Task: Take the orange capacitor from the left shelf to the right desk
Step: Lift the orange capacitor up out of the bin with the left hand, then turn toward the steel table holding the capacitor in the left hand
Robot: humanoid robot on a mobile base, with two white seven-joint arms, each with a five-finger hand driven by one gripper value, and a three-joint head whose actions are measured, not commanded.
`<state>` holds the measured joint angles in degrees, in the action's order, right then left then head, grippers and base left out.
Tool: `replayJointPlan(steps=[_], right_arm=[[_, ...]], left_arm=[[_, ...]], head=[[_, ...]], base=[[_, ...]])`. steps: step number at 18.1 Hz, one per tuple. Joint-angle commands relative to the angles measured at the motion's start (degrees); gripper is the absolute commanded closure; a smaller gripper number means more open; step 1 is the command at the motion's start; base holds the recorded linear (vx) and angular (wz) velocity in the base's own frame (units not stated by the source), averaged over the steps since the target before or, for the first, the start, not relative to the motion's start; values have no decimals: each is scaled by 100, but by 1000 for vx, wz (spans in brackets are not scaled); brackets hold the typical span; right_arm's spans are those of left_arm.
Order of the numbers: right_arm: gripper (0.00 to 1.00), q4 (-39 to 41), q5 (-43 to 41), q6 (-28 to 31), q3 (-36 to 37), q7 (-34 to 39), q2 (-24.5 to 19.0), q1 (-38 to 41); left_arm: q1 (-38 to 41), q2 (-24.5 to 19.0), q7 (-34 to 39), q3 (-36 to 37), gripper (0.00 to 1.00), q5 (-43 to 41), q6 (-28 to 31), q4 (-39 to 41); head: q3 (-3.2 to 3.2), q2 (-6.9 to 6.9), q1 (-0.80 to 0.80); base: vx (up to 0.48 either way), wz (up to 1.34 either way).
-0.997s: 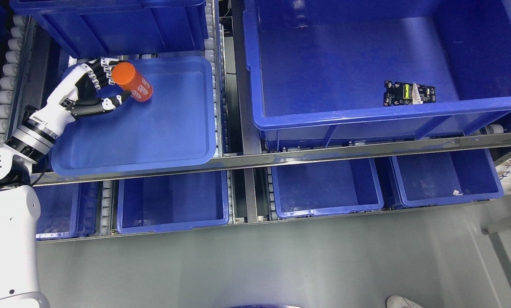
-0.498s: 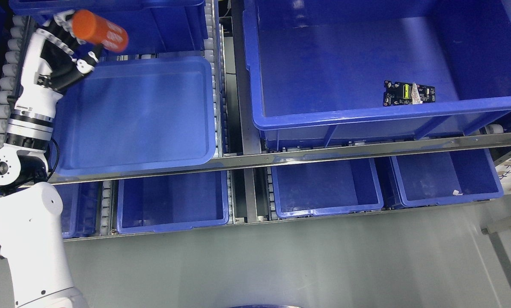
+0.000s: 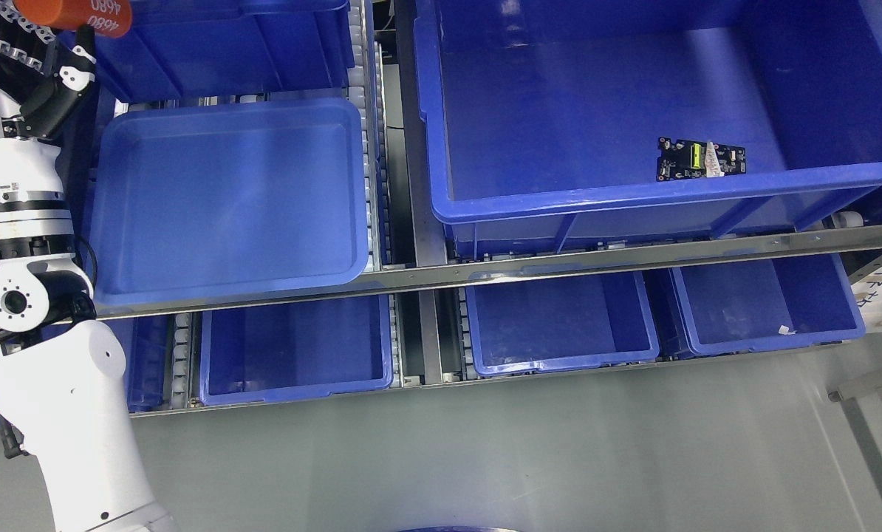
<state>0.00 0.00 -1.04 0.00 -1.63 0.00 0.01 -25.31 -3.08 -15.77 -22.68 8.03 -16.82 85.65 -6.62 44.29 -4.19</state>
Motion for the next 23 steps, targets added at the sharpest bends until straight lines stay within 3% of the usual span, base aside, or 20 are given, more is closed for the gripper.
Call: replayJointPlan(steps=[1,9,12,17,23], right_arm=[[0,100,26,-28,70,-4,100,114],[0,100,26,-37,70,-4,100,114],[0,100,26,-37,70,-4,100,114],[0,100,26,-37,70,-4,100,114],[0,100,26,-37,70,-4,100,114]], left_arm=[[149,208,345,-123,78,-214,-93,733],[711,208,592,-70,78,-205,-286,1058],[826,208,584,-368,78,-205,-444,1225],[563,208,373,-992,78,-179,-603,1287],[105,208,329,-950,78,-170,-585,1296]], head=[[0,0,0],[0,0,0],[0,0,0],[0,0,0],[0,0,0]], base=[[-4,-21],[-22,-163],[-79,-624],[-71,-663],[-68,-592]])
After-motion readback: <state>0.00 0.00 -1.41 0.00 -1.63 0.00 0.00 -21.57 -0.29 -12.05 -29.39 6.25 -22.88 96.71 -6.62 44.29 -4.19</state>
